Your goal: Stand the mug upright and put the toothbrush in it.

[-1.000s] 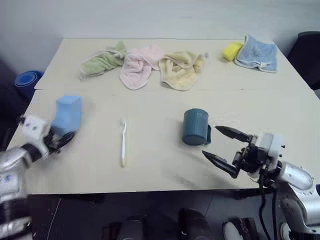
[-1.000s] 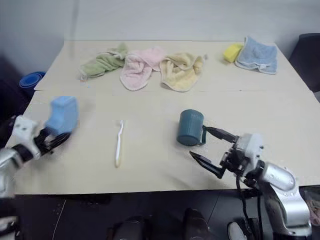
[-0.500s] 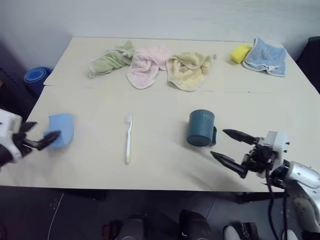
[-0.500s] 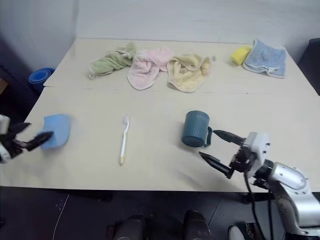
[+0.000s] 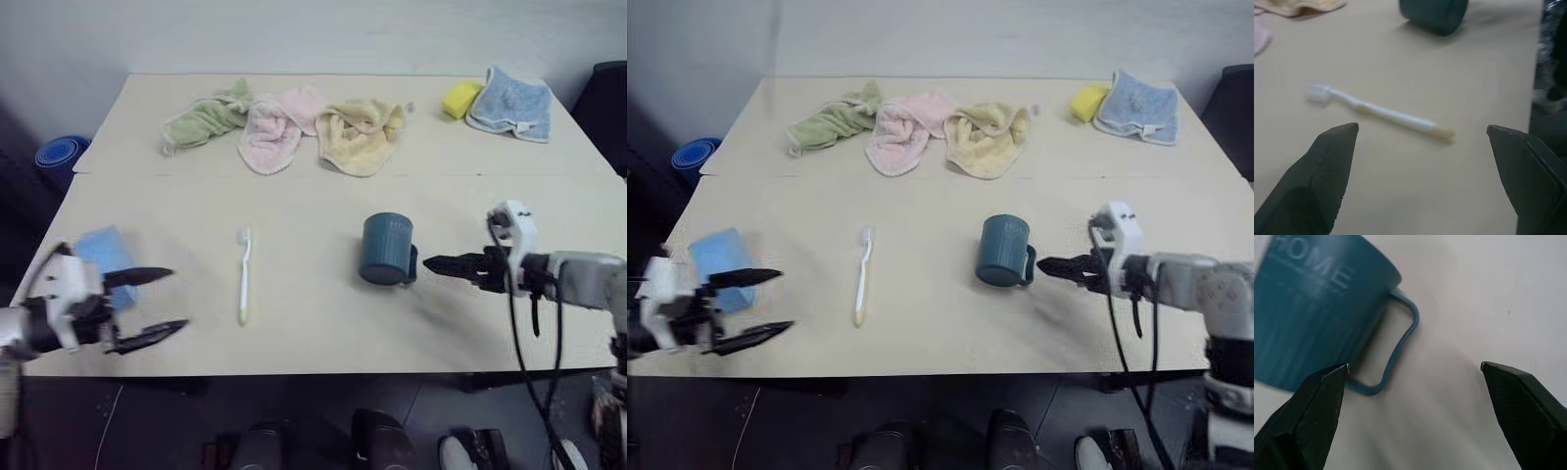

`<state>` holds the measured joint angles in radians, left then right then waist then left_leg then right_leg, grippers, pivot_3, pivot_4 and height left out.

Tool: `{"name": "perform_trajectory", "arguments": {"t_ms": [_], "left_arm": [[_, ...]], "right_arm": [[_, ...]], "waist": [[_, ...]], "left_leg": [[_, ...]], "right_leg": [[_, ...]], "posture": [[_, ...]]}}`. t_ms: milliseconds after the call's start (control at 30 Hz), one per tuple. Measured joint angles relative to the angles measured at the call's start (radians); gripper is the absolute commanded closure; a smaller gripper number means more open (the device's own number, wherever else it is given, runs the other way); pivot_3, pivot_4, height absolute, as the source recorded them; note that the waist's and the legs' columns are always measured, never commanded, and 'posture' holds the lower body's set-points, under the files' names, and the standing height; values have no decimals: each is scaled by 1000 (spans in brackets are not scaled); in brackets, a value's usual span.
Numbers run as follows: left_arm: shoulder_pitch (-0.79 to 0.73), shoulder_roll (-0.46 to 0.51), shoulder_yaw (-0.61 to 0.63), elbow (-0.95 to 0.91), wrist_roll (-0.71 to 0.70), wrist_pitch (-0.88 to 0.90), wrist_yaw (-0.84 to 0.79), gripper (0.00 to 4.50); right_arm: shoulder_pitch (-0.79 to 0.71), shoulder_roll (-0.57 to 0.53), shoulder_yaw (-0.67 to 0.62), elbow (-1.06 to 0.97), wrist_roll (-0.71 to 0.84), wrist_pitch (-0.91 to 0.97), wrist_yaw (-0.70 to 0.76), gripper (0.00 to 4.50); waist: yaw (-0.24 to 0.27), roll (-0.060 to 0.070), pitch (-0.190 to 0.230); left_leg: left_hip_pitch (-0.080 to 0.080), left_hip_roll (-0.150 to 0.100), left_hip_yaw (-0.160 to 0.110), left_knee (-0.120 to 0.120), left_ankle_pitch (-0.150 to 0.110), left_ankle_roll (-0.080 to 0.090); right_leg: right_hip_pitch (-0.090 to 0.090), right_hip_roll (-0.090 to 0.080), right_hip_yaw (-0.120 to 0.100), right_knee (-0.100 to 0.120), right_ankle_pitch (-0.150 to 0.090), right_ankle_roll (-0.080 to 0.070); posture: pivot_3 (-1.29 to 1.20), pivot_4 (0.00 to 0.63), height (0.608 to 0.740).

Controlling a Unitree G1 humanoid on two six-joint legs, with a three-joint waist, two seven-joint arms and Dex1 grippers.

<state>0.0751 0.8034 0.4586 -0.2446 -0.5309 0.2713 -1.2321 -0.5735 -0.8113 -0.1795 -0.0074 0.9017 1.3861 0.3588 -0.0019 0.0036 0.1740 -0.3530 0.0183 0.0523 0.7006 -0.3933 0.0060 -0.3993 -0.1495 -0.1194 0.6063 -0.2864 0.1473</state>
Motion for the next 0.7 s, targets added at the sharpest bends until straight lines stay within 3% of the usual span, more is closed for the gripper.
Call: {"name": "perform_trajectory", "arguments": {"t_ms": [267, 400, 700], "left_arm": [[69, -96, -95, -153, -29, 16, 87, 42], [75, -123, -127, -173, -29, 12, 123, 0], [55, -148, -194, -173, -22, -10, 182, 0]], "right_arm": [[-182, 59, 165, 181, -185, -13, 33, 0], [-238, 123, 182, 215, -233, 17, 36, 786], [-284, 178, 308, 170, -310, 41, 114, 3714]], "waist": [[-4, -5, -3], [-11, -7, -5], [-26, -6, -5]], "left_leg": [[2, 0, 1, 2, 0, 0], [2, 2, 1, 3, 0, 0], [2, 2, -1, 0, 0, -1]], "right_leg": [[3, 0, 1, 0, 0, 0], [3, 1, 1, 0, 0, 0], [3, 1, -1, 0, 0, 0]], "posture": [[0, 150, 740], [0, 150, 740], [0, 150, 740]]}}
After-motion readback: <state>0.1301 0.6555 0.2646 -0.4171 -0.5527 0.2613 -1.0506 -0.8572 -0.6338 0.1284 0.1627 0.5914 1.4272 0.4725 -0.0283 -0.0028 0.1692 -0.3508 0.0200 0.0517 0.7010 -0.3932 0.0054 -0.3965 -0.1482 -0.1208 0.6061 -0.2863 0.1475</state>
